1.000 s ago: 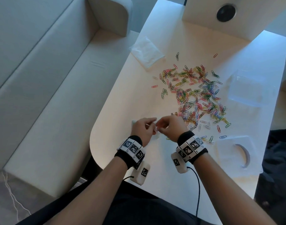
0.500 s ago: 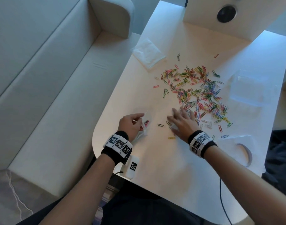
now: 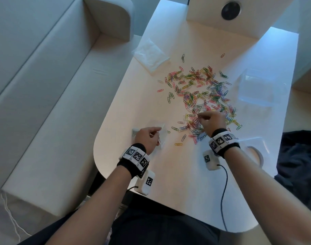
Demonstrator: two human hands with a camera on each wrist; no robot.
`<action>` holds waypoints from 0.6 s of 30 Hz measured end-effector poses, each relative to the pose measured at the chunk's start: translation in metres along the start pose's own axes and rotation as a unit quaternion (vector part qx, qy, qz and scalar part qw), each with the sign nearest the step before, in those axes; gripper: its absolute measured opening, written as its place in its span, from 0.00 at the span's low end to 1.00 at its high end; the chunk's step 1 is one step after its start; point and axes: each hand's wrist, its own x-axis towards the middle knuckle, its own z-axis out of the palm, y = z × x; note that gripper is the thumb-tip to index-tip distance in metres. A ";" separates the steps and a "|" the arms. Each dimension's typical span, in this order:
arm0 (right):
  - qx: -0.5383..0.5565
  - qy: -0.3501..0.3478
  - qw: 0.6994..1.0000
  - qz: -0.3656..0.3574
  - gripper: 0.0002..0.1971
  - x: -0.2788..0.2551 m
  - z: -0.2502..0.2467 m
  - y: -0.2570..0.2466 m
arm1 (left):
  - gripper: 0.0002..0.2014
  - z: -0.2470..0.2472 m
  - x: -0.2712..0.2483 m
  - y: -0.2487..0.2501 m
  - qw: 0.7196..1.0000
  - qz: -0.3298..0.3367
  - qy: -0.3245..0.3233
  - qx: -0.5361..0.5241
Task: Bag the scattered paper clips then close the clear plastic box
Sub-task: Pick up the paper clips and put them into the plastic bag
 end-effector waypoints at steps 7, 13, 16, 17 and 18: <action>0.557 0.002 0.792 0.250 0.08 -0.037 -0.020 -0.014 | 0.14 0.017 0.001 0.012 1.000 0.004 -0.006 0.024; 0.624 -0.085 0.734 0.255 0.08 -0.068 0.005 -0.047 | 0.14 0.034 -0.006 0.027 0.999 0.029 -0.001 0.019; 0.585 -0.083 0.765 0.255 0.08 -0.077 0.024 -0.051 | 0.14 0.039 -0.009 0.032 0.999 0.047 0.006 0.022; 0.558 -0.077 0.788 0.248 0.07 -0.079 0.028 -0.051 | 0.14 0.039 -0.010 0.033 0.998 0.053 0.008 0.025; 0.524 -0.072 0.815 0.237 0.06 -0.080 0.033 -0.049 | 0.14 0.040 -0.011 0.033 0.998 0.060 0.009 0.031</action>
